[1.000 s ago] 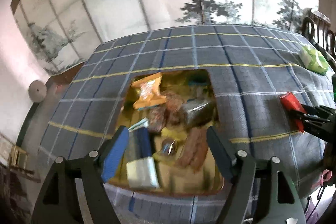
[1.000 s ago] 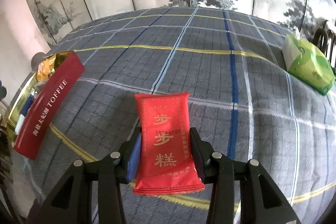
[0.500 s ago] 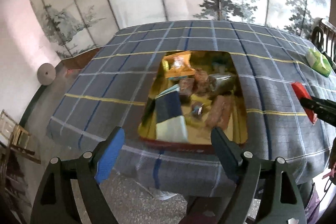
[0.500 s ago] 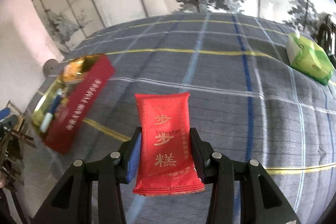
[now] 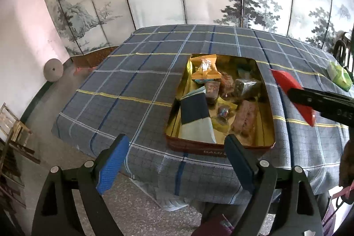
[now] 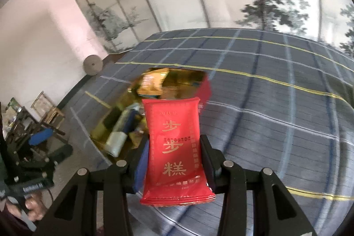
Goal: Organize snacks
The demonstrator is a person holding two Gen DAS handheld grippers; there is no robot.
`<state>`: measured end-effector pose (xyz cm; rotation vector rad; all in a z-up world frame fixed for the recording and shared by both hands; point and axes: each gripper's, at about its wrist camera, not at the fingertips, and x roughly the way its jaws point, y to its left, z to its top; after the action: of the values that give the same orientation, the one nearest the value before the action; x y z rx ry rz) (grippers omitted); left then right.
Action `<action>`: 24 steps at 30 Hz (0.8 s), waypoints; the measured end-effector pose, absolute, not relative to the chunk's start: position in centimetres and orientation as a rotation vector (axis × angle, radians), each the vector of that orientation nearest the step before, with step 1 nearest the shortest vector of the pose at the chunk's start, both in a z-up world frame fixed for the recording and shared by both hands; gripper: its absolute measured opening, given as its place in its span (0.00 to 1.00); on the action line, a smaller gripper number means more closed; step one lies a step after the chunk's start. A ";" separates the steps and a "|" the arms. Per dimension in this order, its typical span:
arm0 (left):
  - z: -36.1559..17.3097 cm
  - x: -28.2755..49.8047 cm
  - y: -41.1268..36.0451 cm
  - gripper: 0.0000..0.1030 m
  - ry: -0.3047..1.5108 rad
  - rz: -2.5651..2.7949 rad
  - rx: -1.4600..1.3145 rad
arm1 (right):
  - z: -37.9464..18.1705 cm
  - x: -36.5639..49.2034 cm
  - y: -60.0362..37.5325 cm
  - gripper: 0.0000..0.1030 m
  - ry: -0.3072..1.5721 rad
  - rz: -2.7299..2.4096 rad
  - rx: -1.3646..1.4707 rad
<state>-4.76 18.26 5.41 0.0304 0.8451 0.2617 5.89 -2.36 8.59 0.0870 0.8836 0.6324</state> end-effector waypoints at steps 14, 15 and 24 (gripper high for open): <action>5.5 -4.4 19.8 0.84 0.836 0.279 0.000 | 7.1 8.5 4.1 0.42 0.930 0.677 0.085; 5.5 -4.4 19.8 0.84 0.832 0.278 0.000 | 6.9 8.6 4.2 0.42 0.933 0.676 0.088; 5.4 -3.9 20.0 0.84 0.836 0.268 0.000 | 5.7 9.7 5.0 0.42 0.955 0.647 0.095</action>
<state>-3.92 19.98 5.38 -0.0002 0.8363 0.2683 9.73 4.99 5.73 0.0954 0.9547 0.6473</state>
